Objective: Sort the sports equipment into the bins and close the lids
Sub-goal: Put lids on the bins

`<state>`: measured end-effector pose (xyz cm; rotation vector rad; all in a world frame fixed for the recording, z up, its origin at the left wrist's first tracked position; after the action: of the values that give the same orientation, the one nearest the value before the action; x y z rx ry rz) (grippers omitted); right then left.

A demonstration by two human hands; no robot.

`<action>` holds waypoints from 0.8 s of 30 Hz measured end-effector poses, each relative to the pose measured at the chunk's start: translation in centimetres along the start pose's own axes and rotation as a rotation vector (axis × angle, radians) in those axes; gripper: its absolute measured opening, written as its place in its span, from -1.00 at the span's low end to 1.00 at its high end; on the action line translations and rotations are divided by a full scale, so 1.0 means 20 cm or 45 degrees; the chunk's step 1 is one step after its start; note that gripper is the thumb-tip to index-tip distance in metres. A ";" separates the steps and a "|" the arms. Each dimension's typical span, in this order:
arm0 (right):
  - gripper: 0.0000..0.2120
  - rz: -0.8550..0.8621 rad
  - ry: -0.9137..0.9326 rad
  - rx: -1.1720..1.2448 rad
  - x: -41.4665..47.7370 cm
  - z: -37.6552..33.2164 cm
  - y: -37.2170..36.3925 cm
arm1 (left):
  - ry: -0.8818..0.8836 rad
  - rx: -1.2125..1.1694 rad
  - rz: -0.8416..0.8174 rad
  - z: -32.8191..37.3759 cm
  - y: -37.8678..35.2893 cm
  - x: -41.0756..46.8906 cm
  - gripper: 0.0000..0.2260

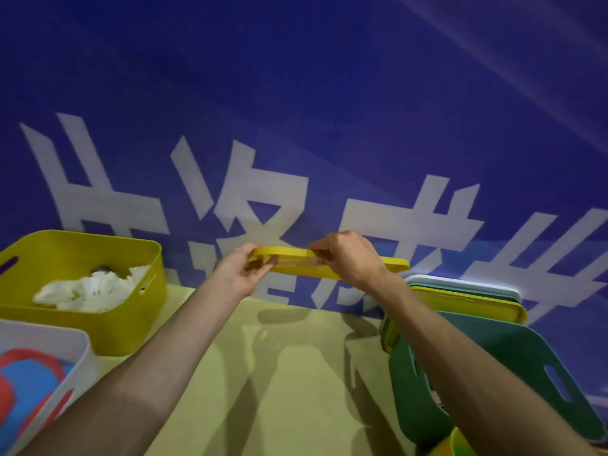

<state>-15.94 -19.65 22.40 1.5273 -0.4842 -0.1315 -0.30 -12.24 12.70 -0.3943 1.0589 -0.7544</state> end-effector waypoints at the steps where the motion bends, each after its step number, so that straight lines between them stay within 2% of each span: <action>1: -0.90 -0.014 0.004 0.004 0.03 -0.07 -0.02 | -0.035 0.008 0.012 0.06 0.07 -0.01 -0.92; 6: -0.78 -0.070 -0.068 0.277 0.15 -0.35 -0.20 | -0.114 0.096 0.061 0.28 0.42 -0.04 -0.98; 9: -0.74 -0.058 -0.142 0.389 0.17 -0.47 -0.30 | -0.152 0.164 0.078 0.39 0.60 -0.11 -0.77; 11: -0.70 0.059 -0.234 0.387 0.17 -0.49 -0.33 | -0.192 0.152 0.083 0.46 0.71 -0.17 -0.68; 13: -0.69 0.183 -0.367 0.369 0.16 -0.48 -0.35 | -0.227 0.129 0.099 0.53 0.79 -0.22 -0.55; 15: -0.63 0.211 -0.562 0.407 0.13 -0.44 -0.39 | -0.264 0.133 0.101 0.59 0.86 -0.27 -0.48; 18: -0.52 0.153 -0.789 0.455 0.10 -0.39 -0.46 | -0.298 0.218 0.089 0.64 0.94 -0.35 -0.47; 24: -0.45 0.140 -0.968 0.701 0.08 -0.43 -0.62 | -0.365 0.232 0.161 0.70 1.12 -0.44 -0.52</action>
<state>-8.61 -13.01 10.92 1.9593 -1.2866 -0.5377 17.78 8.66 10.61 -0.2667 0.7320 -0.6531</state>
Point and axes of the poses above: each hand's wrist, its own x-axis towards the middle knuckle, its own y-axis out of the back of the hand, z = x × y, the point moved 6 cm from there along x, towards the middle knuckle, and after that the axes turned 9 degrees about y, right-handed, at the moved point
